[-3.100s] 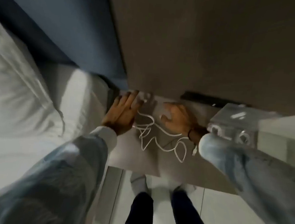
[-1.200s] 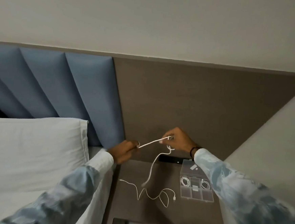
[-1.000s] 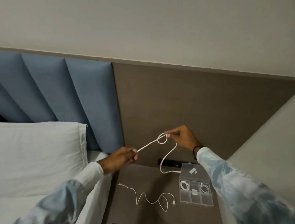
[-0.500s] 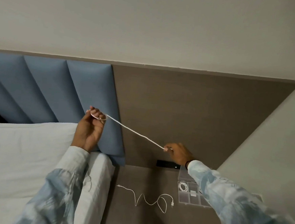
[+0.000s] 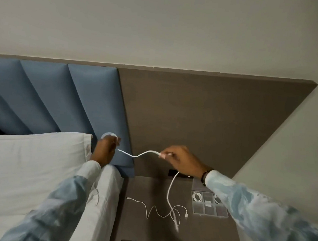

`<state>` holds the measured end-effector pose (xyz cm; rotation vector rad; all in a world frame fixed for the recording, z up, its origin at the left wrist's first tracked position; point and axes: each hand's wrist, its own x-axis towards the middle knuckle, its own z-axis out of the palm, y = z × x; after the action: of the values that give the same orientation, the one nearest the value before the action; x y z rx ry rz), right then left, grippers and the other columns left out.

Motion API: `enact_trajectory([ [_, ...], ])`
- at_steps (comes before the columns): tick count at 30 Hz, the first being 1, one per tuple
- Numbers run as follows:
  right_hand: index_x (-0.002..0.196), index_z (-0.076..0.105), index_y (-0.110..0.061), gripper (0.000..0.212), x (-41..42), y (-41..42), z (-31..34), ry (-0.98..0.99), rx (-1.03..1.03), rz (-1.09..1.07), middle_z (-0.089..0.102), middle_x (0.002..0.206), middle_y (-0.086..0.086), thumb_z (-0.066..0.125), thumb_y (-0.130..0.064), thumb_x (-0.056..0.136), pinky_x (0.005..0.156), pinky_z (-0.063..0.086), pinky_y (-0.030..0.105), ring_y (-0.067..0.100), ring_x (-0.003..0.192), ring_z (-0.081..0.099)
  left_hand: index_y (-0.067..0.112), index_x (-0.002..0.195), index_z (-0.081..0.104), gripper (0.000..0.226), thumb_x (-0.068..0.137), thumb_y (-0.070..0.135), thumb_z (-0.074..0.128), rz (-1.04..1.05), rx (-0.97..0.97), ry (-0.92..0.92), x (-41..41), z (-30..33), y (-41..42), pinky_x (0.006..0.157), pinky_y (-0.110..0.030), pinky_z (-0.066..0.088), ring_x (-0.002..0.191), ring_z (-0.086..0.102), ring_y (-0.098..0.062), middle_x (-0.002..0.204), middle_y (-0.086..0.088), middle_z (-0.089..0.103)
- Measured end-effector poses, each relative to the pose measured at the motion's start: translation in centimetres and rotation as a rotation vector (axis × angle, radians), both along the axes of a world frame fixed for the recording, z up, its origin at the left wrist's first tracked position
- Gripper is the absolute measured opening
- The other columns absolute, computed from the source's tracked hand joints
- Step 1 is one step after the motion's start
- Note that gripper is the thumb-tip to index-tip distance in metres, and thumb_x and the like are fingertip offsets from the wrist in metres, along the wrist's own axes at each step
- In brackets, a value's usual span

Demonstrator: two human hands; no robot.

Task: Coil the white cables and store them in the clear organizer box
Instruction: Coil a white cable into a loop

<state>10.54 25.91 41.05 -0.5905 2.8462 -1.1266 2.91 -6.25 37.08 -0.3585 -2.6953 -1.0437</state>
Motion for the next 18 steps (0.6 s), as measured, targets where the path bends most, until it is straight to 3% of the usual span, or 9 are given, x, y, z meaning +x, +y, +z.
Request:
enact_trajectory([
  [2,0.101,0.078,-0.018,0.021,-1.3,0.9,1.4,0.021,-0.084,-0.084,0.076,0.096,-0.007,0.061,-0.030,0.099,0.079,0.053,0.022,0.008,0.089,0.070,0.000,0.083,0.067,0.021,0.085,-0.018,0.057,-0.147,-0.134,-0.252,1.5,-1.6,0.2,0.087,-0.040,0.054,0.088,0.069,-0.037,0.091,-0.021,0.072],
  [4,0.101,0.078,-0.016,0.022,-2.4,1.8,2.2,0.036,-0.065,-0.139,0.077,0.100,-0.003,0.061,-0.028,0.099,0.082,0.055,0.028,0.013,0.092,0.071,0.009,0.080,0.066,0.029,0.093,-0.012,0.052,-0.236,-0.085,-0.539,3.4,-2.7,1.1,0.078,-0.033,0.052,0.080,0.065,-0.035,0.076,-0.012,0.067],
  [7,0.103,0.077,-0.015,0.025,-3.8,3.3,2.2,0.057,0.005,-0.229,0.077,0.103,0.003,0.057,-0.031,0.101,0.085,0.057,0.039,0.020,0.094,0.071,0.000,0.089,0.074,0.038,0.104,-0.001,0.039,-0.296,0.228,-0.837,6.3,-2.4,3.2,0.062,-0.019,0.045,0.063,0.053,-0.020,0.060,-0.002,0.059],
  [9,0.103,0.076,-0.015,0.027,-4.4,4.4,1.5,0.033,0.037,-0.306,0.076,0.100,0.004,0.055,-0.033,0.102,0.083,0.058,0.041,0.022,0.091,0.070,-0.005,0.092,0.072,0.047,0.109,0.014,0.033,-0.376,0.481,-0.946,7.8,-1.2,4.2,0.064,-0.023,0.044,0.059,0.049,-0.017,0.061,-0.006,0.053],
  [11,0.100,0.075,-0.017,0.026,-4.4,5.2,0.5,-0.021,0.070,-0.351,0.075,0.092,0.005,0.055,-0.034,0.101,0.078,0.057,0.040,0.023,0.083,0.069,0.001,0.087,0.067,0.040,0.106,0.023,0.039,-0.451,0.823,-1.067,8.6,1.0,4.7,0.062,-0.025,0.042,0.059,0.046,-0.015,0.064,-0.005,0.047],
  [14,0.095,0.074,-0.022,0.026,-2.9,4.4,-1.6,-0.100,0.134,-0.303,0.076,0.090,0.003,0.055,-0.038,0.100,0.075,0.056,0.037,0.022,0.080,0.068,0.012,0.080,0.061,0.025,0.098,0.024,0.048,-0.513,1.289,-1.050,8.0,4.2,5.3,0.059,-0.022,0.046,0.058,0.046,-0.011,0.065,0.001,0.044],
  [16,0.092,0.071,-0.023,0.027,-1.0,2.4,-3.1,-0.111,0.149,-0.220,0.075,0.087,-0.001,0.052,-0.039,0.101,0.074,0.055,0.036,0.021,0.078,0.068,0.015,0.082,0.060,0.037,0.106,0.022,0.034,-0.474,1.547,-0.895,6.2,5.8,6.2,0.064,-0.021,0.044,0.060,0.046,-0.009,0.066,0.004,0.045],
  [18,0.092,0.066,-0.023,0.024,1.0,-0.1,-4.2,-0.110,0.112,-0.110,0.070,0.083,-0.003,0.048,-0.035,0.103,0.072,0.053,0.035,0.021,0.077,0.066,0.015,0.086,0.058,0.037,0.109,0.021,0.029,-0.281,1.763,-0.688,4.0,6.4,7.1,0.068,-0.021,0.041,0.062,0.046,-0.008,0.067,0.005,0.048],
])
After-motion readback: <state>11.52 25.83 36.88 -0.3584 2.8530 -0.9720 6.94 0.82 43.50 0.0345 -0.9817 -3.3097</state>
